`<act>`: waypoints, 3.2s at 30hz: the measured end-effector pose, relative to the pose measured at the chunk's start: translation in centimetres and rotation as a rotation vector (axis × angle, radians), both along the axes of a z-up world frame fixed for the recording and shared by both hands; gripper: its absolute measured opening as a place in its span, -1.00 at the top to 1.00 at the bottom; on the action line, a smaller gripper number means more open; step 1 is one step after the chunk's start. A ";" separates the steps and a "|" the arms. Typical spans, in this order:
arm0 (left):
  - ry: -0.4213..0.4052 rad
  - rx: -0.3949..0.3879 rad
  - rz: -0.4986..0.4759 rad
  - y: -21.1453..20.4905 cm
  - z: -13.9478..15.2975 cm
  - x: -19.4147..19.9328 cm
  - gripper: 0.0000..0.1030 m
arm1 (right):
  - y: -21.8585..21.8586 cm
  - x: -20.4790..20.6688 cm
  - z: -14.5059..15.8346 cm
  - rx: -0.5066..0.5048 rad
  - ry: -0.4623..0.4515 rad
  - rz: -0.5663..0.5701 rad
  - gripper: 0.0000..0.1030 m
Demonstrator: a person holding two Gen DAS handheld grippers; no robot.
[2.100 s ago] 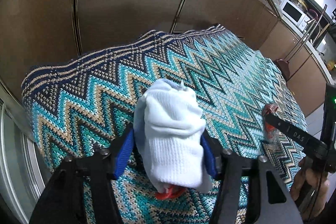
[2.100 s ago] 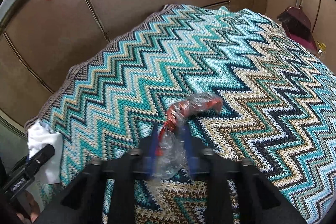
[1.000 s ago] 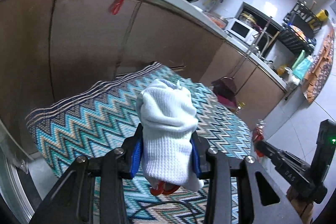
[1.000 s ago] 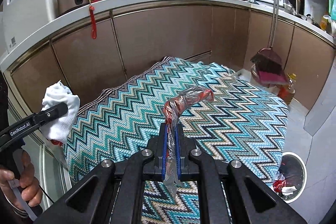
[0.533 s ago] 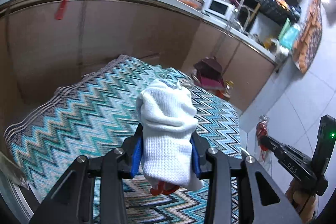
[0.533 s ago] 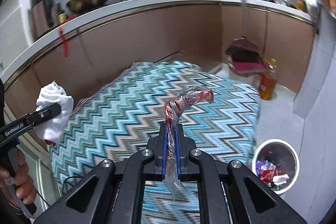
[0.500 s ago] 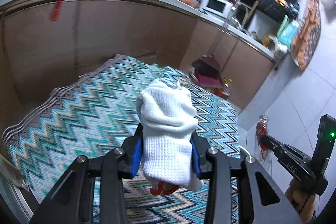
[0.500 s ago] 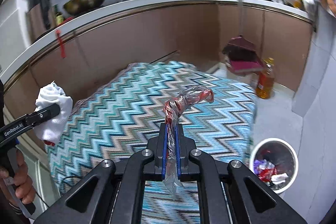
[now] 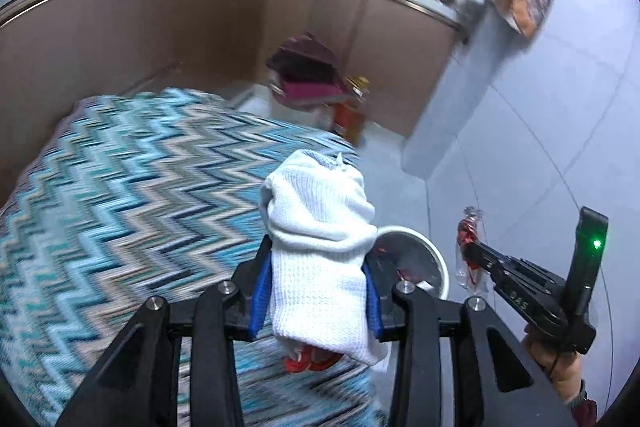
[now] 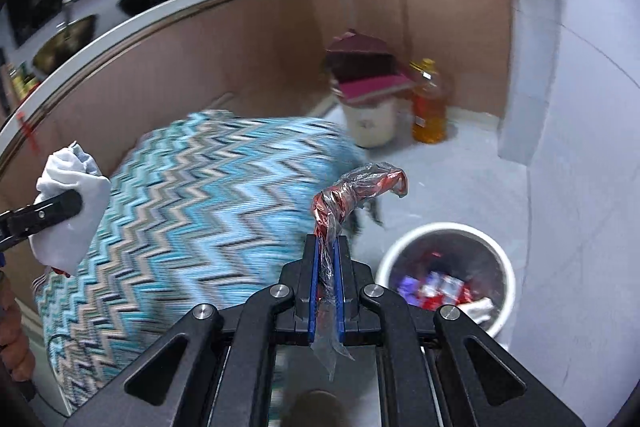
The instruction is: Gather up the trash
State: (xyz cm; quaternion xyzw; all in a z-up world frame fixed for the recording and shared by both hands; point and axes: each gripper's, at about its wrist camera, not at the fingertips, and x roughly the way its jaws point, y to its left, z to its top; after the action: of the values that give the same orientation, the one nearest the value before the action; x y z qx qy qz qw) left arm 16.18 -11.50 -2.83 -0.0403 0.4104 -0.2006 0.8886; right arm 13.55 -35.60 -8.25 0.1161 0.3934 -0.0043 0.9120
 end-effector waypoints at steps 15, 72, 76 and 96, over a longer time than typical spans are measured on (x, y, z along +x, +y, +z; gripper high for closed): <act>0.197 0.074 -0.211 -19.4 -10.3 7.7 0.22 | -10.9 4.8 -11.2 0.064 0.169 -0.137 0.79; -0.367 0.222 0.305 12.0 4.2 -16.5 -0.23 | 16.8 -11.4 8.1 -0.163 -0.232 0.144 -0.55; -0.403 0.229 0.315 12.6 4.5 -17.7 -0.32 | 17.7 -12.8 8.9 -0.201 -0.255 0.121 -0.79; -0.457 0.269 0.322 11.9 4.4 -18.4 -0.66 | 17.0 -13.7 8.7 -0.233 -0.284 0.037 -0.99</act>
State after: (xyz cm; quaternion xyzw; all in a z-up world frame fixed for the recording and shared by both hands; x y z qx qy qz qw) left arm -2.21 0.42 1.61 0.0592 0.2112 -0.0052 0.9756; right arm -0.11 -18.57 0.49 0.0017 0.2596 -0.0165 0.9656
